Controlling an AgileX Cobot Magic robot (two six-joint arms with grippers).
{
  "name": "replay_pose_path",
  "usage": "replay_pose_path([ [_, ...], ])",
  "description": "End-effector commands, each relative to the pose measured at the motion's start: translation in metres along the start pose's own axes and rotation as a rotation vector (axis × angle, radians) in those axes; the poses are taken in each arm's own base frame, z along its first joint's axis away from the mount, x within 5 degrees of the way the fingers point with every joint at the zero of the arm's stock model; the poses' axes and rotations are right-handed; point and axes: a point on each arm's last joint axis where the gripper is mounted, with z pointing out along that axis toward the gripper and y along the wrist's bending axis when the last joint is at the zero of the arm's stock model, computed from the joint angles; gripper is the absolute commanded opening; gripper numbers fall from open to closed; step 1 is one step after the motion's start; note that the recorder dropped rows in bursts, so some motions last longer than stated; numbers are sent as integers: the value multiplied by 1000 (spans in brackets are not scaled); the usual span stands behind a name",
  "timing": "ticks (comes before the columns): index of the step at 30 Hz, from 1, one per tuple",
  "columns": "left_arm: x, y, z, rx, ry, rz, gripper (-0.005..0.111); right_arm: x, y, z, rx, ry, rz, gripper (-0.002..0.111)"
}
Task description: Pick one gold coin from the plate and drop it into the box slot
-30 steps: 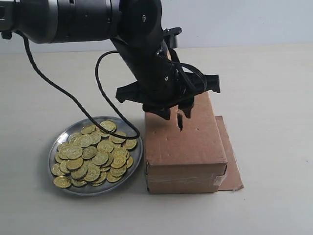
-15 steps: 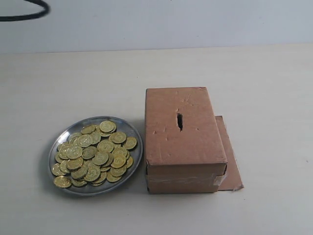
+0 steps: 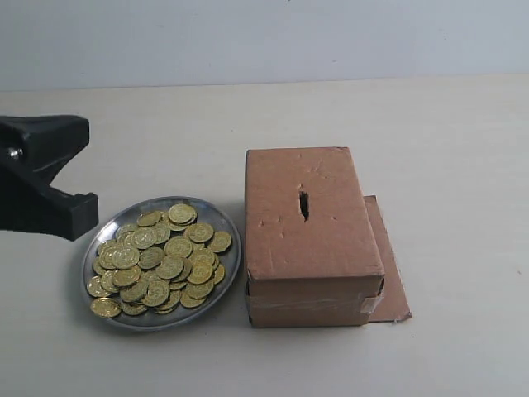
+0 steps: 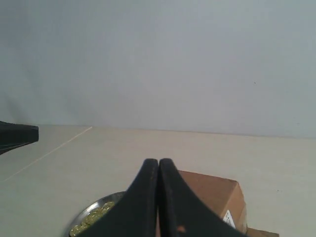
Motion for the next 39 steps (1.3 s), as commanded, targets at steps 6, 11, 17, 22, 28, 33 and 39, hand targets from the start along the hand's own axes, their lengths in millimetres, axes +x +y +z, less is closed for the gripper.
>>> replay_pose_path([
  [6, 76, 31, -4, -190, 84, -134, 0, 12, -17, 0, 167, 29, 137, 0],
  [11, 92, 35, -6, -183, 104, -47, 0, 16, -17, 1, 165, 43, 83, 0],
  [17, 117, 43, -12, -213, 186, -38, 0, 55, -27, 4, 204, 149, 53, 0],
  [22, 124, 46, -14, -251, 235, -103, 0, 81, -30, 5, 175, 197, 107, 0],
  [28, 128, 48, -15, -254, 246, -88, 0, 82, -30, 5, 188, 186, 265, 0],
  [33, 134, 55, -19, -299, 243, -59, 0, 84, -28, 5, 187, 203, 392, 0],
  [39, 137, 62, -21, -359, 232, -48, 0, 77, -37, 4, 260, 127, 257, 0],
])
